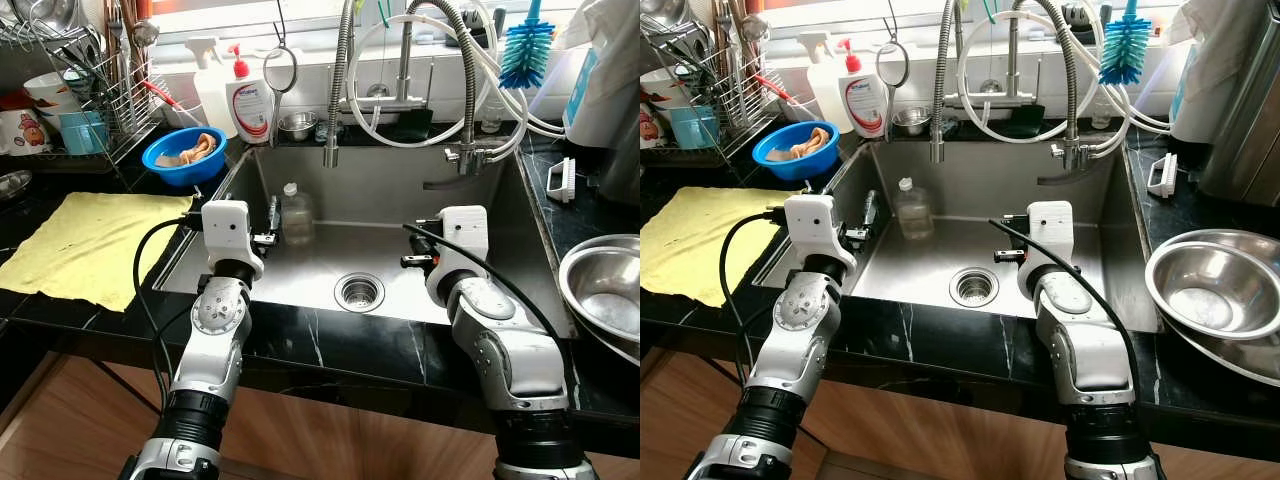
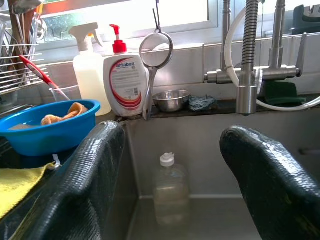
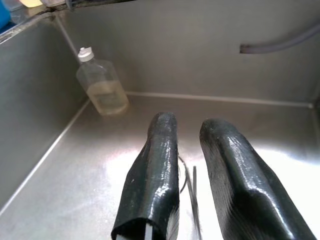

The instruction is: Kitchen organization

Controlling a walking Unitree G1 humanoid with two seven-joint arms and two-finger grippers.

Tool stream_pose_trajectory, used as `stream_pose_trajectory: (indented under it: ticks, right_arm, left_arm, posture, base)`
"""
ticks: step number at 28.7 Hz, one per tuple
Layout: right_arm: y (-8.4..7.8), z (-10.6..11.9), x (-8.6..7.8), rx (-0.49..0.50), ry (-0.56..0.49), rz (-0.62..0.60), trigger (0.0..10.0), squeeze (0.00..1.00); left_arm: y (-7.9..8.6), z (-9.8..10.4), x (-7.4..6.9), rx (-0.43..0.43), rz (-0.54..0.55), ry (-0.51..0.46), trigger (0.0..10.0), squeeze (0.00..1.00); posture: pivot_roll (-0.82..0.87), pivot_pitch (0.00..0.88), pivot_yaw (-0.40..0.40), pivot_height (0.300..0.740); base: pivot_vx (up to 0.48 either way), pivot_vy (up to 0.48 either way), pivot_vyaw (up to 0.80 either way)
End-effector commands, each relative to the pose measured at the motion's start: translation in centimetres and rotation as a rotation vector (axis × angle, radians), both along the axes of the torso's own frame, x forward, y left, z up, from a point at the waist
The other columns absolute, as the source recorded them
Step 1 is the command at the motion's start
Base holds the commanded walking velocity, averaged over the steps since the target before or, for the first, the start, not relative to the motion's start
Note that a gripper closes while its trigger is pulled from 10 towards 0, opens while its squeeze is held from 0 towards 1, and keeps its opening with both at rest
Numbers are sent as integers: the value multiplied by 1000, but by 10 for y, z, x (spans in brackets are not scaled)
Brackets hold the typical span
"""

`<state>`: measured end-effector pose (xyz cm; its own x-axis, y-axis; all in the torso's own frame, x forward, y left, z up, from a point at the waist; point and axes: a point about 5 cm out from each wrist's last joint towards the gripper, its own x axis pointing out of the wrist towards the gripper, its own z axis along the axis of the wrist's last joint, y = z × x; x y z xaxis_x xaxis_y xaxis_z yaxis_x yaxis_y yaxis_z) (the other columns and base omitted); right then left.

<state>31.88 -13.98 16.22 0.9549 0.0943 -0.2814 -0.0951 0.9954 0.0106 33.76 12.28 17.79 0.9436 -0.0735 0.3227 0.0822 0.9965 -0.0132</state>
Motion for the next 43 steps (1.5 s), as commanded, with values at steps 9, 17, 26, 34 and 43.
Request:
stream_pose_trajectory:
  ticks: [9,17,26,34,43]
  right_arm:
    - [4,28,-5,-51,-391,-5,10000,0]
    - [5,13,-30,-193,-553,11,10000,0]
    - [-8,35,-23,-173,-701,21,10000,0]
    - [-16,39,-16,-159,-716,0,10000,0]
    - [-26,44,-17,-173,-729,-17,10000,0]
  left_arm:
    - [-2,4,-2,48,-9,-41,10000,0]
    - [0,-12,-10,43,14,-14,10000,0]
    - [11,-17,-6,-7,107,-20,10000,0]
    - [7,-13,-1,-57,142,-29,10000,0]
    - [-2,-15,-2,-75,123,-25,10000,0]
  posture:
    - [-229,0,175,740]
    - [-258,0,149,740]
    - [-270,0,91,740]
    - [-256,0,67,740]
    - [-284,0,74,740]
  base:
    - [0,0,0]
    - [0,0,0]
    - [0,0,0]
    - [0,0,0]
    - [0,0,0]
